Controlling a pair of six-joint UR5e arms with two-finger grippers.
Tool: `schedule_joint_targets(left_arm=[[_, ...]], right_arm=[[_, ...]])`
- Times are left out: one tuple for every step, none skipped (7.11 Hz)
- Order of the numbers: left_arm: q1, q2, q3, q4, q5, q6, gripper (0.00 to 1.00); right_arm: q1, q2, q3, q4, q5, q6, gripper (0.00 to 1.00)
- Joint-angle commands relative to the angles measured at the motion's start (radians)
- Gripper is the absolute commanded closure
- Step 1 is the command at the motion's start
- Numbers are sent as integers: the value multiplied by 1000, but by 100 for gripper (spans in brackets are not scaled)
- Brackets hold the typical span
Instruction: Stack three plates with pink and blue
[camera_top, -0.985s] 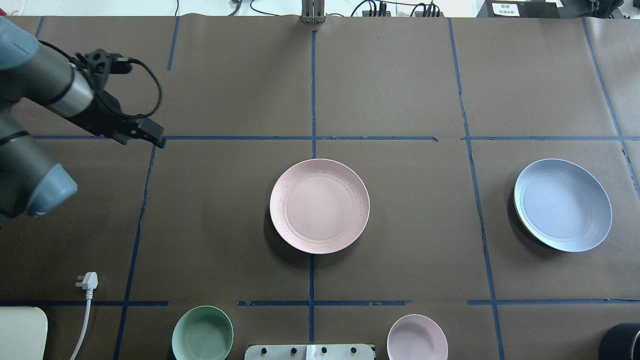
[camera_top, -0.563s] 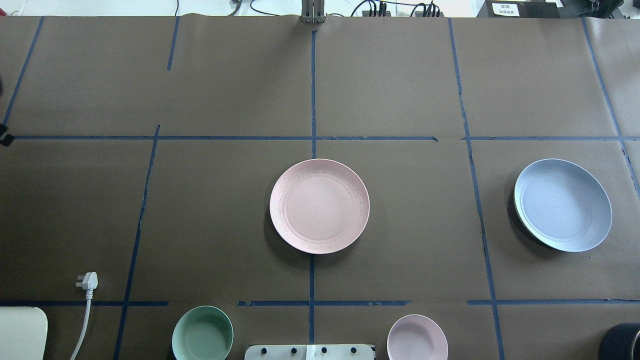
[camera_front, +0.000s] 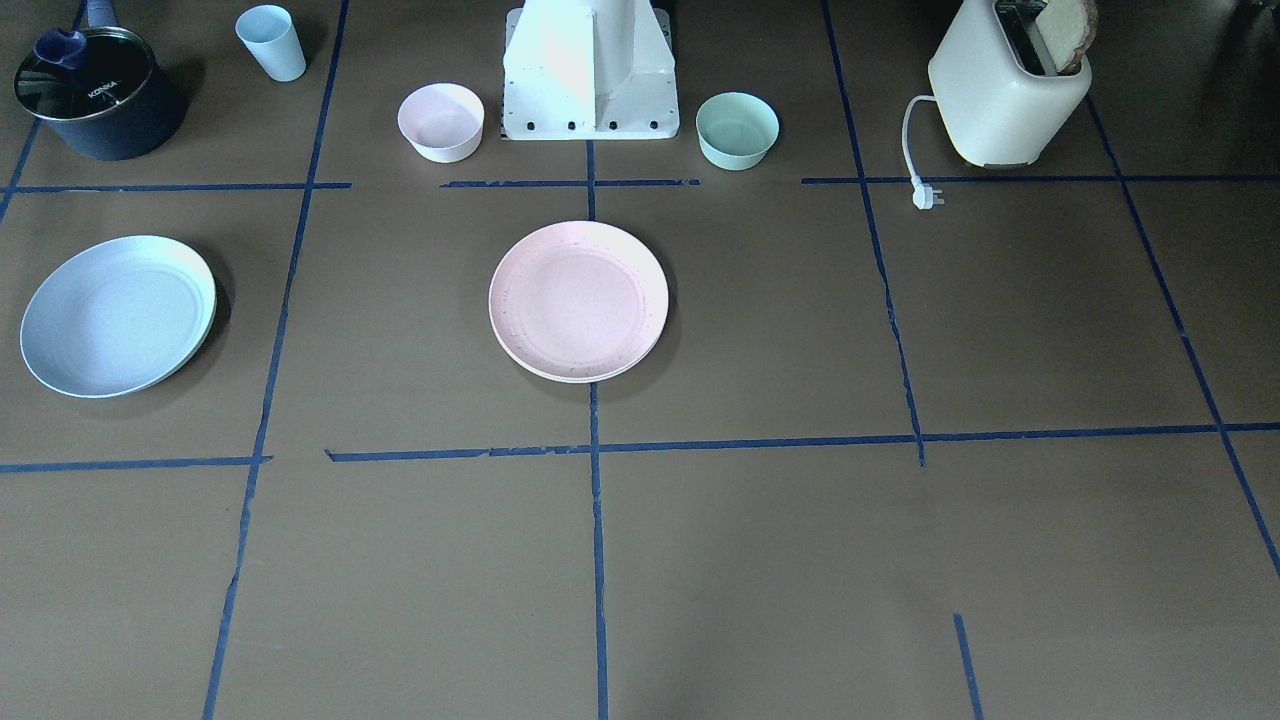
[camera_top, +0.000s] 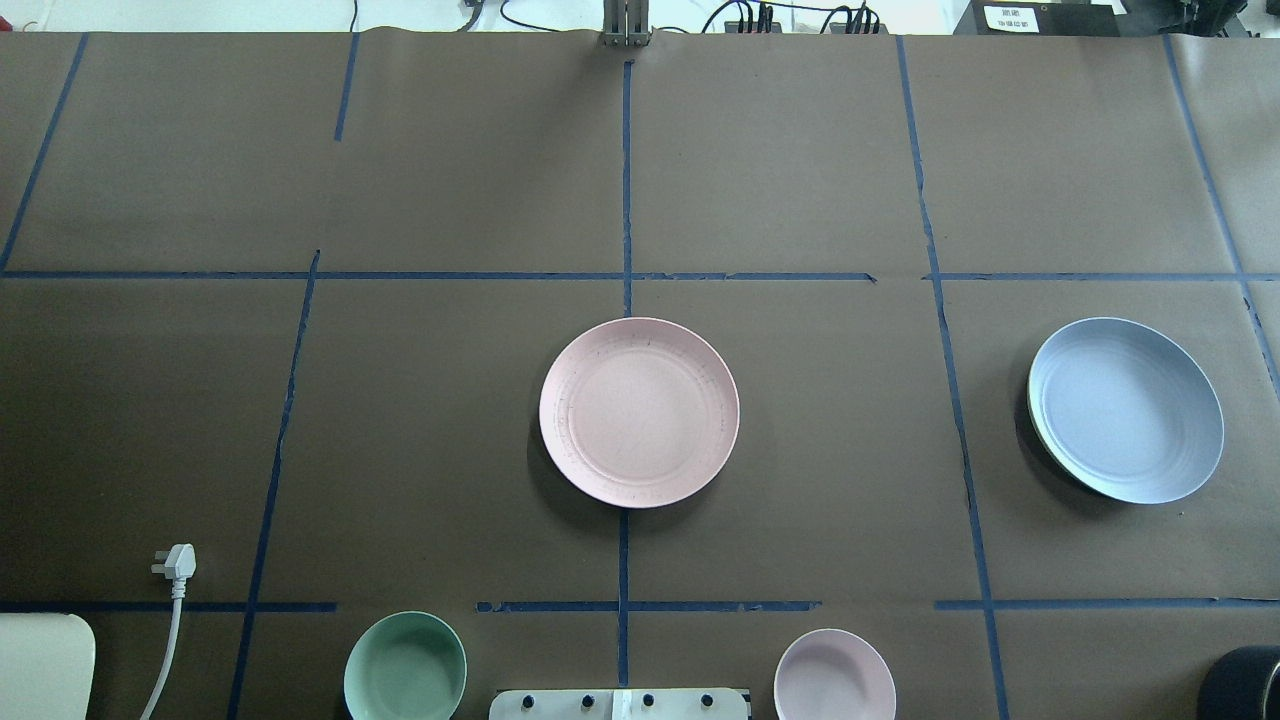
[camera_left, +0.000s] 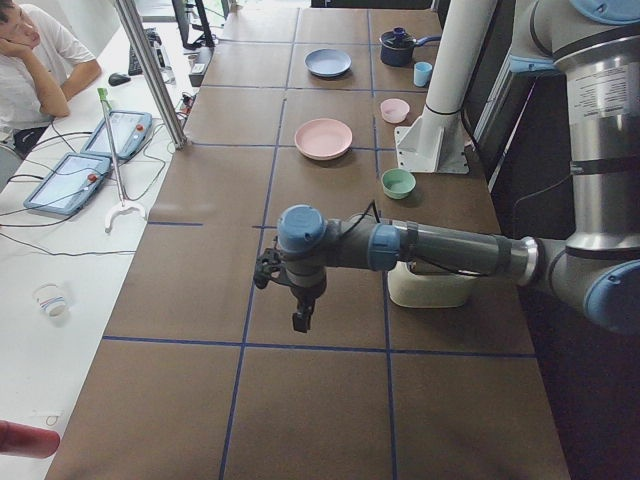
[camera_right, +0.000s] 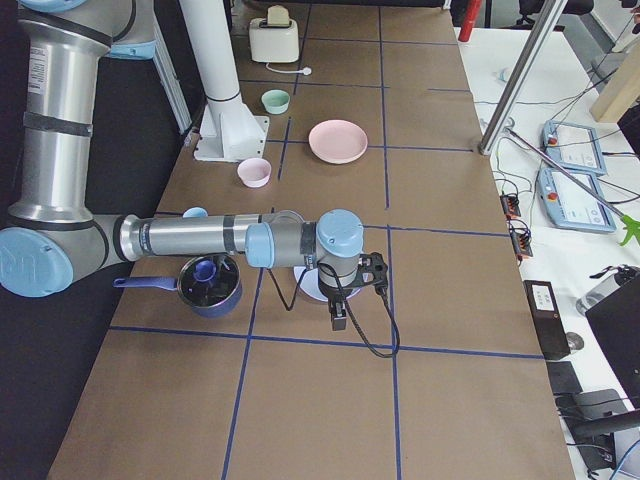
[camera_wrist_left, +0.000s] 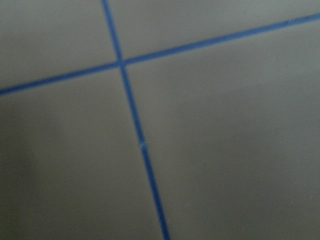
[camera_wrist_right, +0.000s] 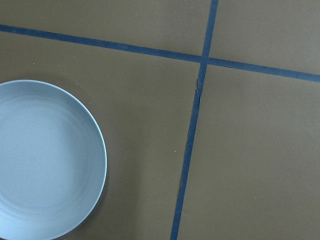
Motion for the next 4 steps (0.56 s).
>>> schedule_joint_targets(left_arm=[[-30, 35, 9, -1, -8, 9, 0], [-30, 32, 8, -1, -10, 8, 0], [-30, 32, 8, -1, -11, 6, 0], [-32, 32, 8, -1, -27, 4, 0]], right_arm=[[0, 1, 1, 0, 0, 5, 0], [0, 1, 1, 0, 2, 5, 0], [0, 1, -1, 0, 3, 5, 0], [0, 1, -1, 0, 3, 5, 0]])
